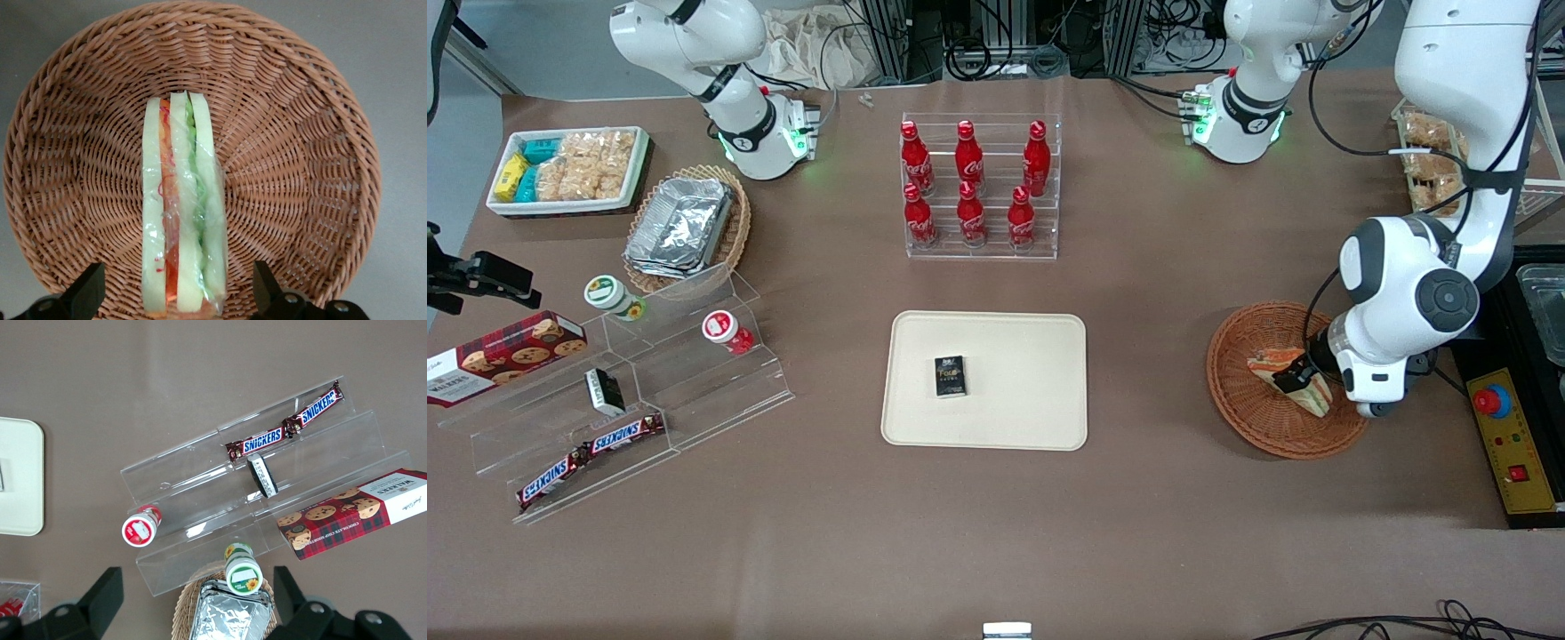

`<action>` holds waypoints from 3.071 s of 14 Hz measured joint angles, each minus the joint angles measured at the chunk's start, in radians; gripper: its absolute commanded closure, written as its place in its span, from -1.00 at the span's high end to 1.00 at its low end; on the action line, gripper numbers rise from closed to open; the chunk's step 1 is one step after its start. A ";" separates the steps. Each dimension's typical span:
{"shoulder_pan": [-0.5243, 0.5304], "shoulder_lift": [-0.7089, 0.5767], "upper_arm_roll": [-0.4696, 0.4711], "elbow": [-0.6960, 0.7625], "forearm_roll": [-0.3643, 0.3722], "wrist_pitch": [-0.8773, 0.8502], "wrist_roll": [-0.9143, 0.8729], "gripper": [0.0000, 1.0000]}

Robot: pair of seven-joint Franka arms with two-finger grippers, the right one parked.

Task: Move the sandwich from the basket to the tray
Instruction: 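Lower the open left gripper over the wrapped sandwich in the basket, then close the left gripper on the sandwich and lift it from the basket, then carry the sandwich with the left gripper over the cream tray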

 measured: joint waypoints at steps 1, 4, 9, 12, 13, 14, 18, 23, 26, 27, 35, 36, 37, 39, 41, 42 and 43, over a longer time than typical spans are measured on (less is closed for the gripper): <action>0.000 0.006 0.001 0.000 0.000 0.002 -0.001 1.00; 0.001 0.029 0.005 0.003 0.000 0.017 -0.039 0.98; 0.001 0.055 0.006 0.018 0.000 0.029 -0.079 -1.00; 0.001 0.055 0.007 0.024 0.000 0.030 -0.079 -1.00; 0.001 0.055 0.007 0.030 0.000 0.029 -0.079 -1.00; 0.001 0.055 0.007 0.041 0.000 0.024 -0.078 -1.00; 0.001 0.048 0.006 0.178 0.000 -0.161 -0.075 -1.00; -0.004 0.030 -0.075 0.538 0.000 -0.559 -0.032 -1.00; -0.028 0.031 -0.212 0.633 0.000 -0.582 0.097 -1.00; -0.056 0.038 -0.245 0.640 0.000 -0.581 0.127 -1.00; -0.406 0.359 -0.261 0.656 0.080 -0.380 0.145 -1.00; -0.418 0.395 -0.261 0.659 0.095 -0.370 0.144 -1.00; -0.423 0.424 -0.260 0.661 0.101 -0.364 0.144 -1.00; -0.423 0.464 -0.258 0.668 0.102 -0.363 0.145 -0.70; -0.426 0.478 -0.259 0.672 0.102 -0.362 0.145 0.50; -0.428 0.480 -0.259 0.674 0.102 -0.357 0.145 0.97; -0.429 0.482 -0.258 0.675 0.102 -0.347 0.144 0.98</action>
